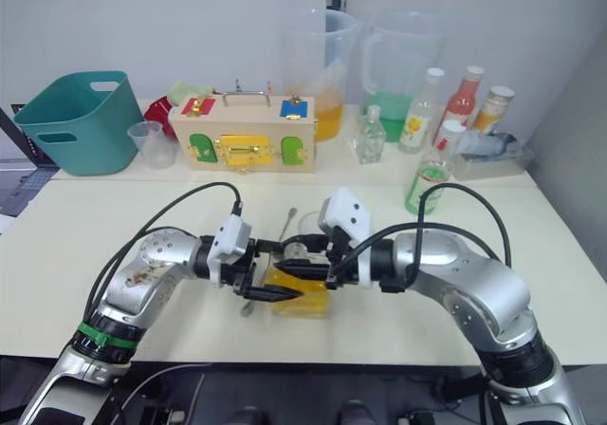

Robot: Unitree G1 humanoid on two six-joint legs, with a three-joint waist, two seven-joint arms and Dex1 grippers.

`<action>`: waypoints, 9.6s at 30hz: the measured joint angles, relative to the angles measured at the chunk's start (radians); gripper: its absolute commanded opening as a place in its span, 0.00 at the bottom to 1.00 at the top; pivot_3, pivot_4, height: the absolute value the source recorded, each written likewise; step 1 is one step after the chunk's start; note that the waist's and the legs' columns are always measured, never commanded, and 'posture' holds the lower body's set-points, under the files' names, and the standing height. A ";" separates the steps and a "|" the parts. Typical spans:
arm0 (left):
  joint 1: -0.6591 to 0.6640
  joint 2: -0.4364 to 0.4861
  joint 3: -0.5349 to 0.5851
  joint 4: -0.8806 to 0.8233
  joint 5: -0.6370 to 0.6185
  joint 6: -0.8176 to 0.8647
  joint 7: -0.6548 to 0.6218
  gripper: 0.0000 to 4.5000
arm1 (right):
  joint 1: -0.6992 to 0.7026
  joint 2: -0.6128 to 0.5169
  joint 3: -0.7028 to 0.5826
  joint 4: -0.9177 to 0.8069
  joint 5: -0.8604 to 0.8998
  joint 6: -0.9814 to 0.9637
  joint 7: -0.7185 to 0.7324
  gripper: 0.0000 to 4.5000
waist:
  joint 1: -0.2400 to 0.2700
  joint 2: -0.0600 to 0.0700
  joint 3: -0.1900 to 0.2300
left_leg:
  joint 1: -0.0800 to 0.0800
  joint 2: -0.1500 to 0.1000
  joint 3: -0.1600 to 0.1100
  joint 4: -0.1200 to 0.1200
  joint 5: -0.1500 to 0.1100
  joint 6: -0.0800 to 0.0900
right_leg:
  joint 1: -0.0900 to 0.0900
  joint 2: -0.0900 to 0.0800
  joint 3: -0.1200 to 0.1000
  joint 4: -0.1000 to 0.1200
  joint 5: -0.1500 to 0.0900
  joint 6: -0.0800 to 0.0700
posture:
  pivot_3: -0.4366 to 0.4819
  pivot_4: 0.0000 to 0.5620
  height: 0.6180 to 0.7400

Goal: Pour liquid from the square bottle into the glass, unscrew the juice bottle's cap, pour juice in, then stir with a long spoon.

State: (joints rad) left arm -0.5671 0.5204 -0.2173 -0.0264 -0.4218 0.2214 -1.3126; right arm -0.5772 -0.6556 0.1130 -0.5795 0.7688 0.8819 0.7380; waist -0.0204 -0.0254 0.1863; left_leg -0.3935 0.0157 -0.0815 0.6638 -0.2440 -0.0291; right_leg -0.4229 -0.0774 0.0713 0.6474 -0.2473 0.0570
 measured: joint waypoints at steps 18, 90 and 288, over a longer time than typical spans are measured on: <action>-0.002 -0.002 -0.030 -0.001 0.009 0.013 -0.001 0.62 | 0.026 -0.049 0.036 -0.004 -0.105 -0.110 0.107 0.25 | 0.000 0.000 0.000 | 0.000 0.000 0.000 0.000 0.000 0.000 | 0.001 0.000 0.000 0.000 0.000 0.000 | 0.48 0.27 1.00; 0.055 -0.002 0.003 -0.045 0.014 0.082 0.101 0.62 | 0.196 -0.015 -0.517 1.253 -0.462 -0.816 -0.154 0.54 | -0.024 0.004 -0.005 | 0.017 -0.001 0.002 -0.003 -0.002 0.003 | 0.020 0.000 0.003 -0.007 -0.001 0.001 | 0.48 0.27 1.00; -0.379 -0.043 -0.201 0.701 1.311 -1.025 1.440 0.62 | 0.509 -0.281 -0.512 0.000 0.216 -0.042 0.011 1.00 | 0.009 -0.001 0.003 | -0.009 -0.003 -0.001 0.013 -0.002 0.003 | -0.001 -0.002 0.000 0.001 0.001 0.005 | 0.48 0.27 1.00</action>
State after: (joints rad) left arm -0.9458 0.4772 -0.4180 0.6749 0.8890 -0.8032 0.1273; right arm -0.0680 -0.9365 -0.3989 -0.5798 0.9849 0.8395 0.7492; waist -0.0112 -0.0264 0.1898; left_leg -0.4027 0.0129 -0.0822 0.6766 -0.2459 -0.0260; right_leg -0.4244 -0.0790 0.0714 0.6489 -0.2464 0.0615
